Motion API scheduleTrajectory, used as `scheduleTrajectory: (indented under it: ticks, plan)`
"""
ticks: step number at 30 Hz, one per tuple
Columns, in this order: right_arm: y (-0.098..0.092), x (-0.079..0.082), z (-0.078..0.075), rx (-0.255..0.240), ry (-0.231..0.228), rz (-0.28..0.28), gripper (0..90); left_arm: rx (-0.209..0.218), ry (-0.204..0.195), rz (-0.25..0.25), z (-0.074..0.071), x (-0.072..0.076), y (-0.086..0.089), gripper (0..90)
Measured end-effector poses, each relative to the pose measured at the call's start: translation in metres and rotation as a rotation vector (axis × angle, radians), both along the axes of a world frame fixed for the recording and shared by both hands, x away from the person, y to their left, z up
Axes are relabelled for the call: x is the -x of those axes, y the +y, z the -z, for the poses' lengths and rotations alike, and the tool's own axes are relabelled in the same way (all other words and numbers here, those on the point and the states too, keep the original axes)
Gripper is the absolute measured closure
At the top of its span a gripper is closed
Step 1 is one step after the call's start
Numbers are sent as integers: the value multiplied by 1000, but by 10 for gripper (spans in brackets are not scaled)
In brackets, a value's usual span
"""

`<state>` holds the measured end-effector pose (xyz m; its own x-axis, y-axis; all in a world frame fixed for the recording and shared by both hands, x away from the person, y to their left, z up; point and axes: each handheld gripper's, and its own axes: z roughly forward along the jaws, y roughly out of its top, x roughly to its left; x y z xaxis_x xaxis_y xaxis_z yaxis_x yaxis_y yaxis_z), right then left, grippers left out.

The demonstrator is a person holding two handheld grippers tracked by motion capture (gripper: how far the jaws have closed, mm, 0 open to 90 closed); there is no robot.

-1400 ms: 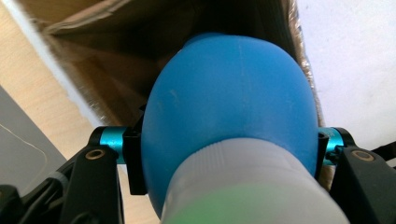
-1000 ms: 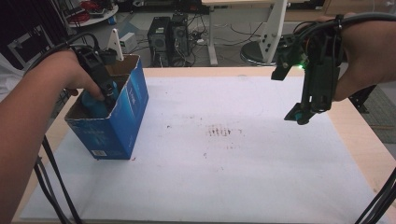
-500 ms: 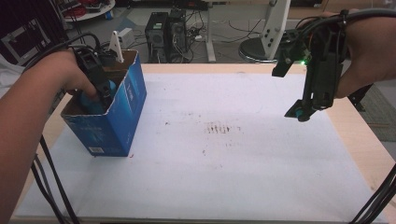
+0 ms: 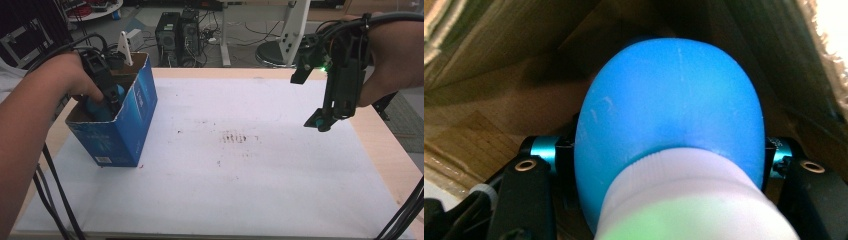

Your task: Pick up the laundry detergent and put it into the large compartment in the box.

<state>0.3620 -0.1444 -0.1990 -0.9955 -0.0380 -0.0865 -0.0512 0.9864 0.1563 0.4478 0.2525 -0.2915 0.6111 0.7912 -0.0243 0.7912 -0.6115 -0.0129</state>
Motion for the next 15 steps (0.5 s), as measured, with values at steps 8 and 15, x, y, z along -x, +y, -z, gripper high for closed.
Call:
scheduleTrajectory:
  ticks: [8,15]
  plan:
    - [0,0,1,9,0,2,8,12,-2,27,-2,1,-1,357]
    - [-2,1,-1,-1,-4,5,8,5,-23,32,-11,2,-1,329]
